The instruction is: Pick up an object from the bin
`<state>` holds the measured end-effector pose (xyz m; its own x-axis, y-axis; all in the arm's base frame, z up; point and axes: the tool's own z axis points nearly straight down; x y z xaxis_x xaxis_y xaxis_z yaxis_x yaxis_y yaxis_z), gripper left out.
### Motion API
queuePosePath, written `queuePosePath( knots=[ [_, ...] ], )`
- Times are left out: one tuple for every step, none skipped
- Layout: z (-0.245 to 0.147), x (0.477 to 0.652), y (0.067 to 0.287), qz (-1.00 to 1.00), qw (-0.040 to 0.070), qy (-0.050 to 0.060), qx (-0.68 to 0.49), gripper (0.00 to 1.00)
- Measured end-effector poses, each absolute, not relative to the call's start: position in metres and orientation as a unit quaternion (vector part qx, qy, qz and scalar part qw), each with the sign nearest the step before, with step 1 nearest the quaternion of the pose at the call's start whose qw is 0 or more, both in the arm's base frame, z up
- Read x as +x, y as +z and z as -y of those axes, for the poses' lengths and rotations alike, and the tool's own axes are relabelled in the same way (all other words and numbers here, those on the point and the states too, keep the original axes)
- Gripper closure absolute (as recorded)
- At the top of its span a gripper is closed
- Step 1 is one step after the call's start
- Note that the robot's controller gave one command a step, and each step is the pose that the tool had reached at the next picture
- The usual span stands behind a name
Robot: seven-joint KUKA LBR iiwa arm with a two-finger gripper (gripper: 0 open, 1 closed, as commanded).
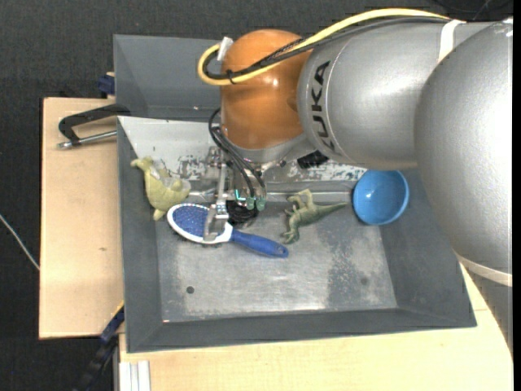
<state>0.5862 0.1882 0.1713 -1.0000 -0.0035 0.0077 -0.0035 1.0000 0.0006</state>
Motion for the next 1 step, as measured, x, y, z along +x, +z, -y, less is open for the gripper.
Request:
queuePosePath(
  knots=[
    [-0.1962,0.5803,0.0836,0.992,-0.003,-0.002,-0.125,0.00]
  ],
)
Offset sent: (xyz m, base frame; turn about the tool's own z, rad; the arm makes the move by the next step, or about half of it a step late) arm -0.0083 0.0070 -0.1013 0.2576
